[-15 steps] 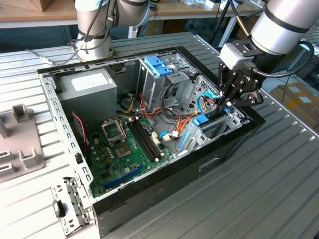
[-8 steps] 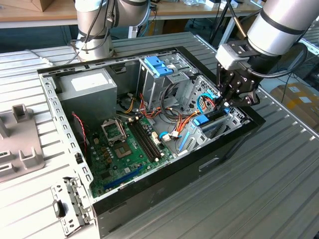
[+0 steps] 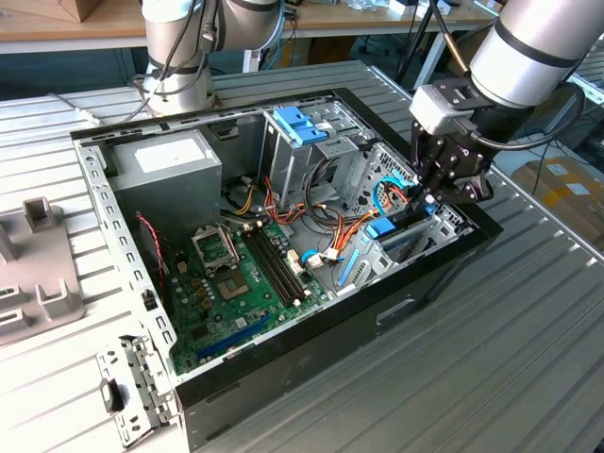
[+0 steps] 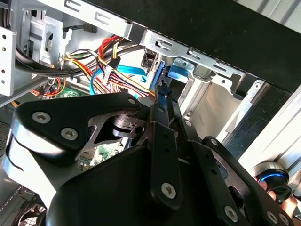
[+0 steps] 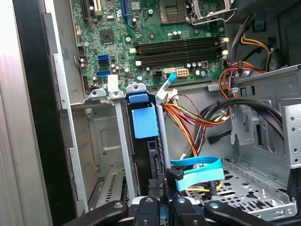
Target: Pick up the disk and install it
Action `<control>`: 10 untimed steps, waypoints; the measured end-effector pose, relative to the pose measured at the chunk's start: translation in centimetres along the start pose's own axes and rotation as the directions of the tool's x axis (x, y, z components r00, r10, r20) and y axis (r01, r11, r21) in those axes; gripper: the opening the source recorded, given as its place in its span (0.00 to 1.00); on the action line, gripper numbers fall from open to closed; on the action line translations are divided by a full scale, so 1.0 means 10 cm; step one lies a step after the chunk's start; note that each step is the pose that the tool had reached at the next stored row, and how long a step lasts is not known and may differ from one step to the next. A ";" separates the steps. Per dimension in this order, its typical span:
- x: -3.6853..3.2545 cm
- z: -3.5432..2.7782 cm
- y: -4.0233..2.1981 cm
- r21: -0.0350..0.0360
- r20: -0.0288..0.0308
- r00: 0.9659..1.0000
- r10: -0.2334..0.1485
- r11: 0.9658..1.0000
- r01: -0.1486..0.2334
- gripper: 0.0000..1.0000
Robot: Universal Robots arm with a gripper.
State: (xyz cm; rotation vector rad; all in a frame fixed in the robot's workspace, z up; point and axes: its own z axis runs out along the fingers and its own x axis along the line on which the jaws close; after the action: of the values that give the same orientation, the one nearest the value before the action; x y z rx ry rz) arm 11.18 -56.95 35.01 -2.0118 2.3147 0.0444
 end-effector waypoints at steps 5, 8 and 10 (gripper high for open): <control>0.004 0.016 0.014 0.000 0.000 1.000 0.000 1.000 0.000 0.17; 0.005 0.032 0.016 0.000 0.000 1.000 0.000 1.000 0.000 0.17; 0.006 0.045 0.017 0.000 0.000 1.000 0.000 1.000 0.000 0.17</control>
State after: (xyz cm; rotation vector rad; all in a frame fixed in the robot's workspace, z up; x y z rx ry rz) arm 11.02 -56.96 34.56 -2.0119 2.3148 0.0442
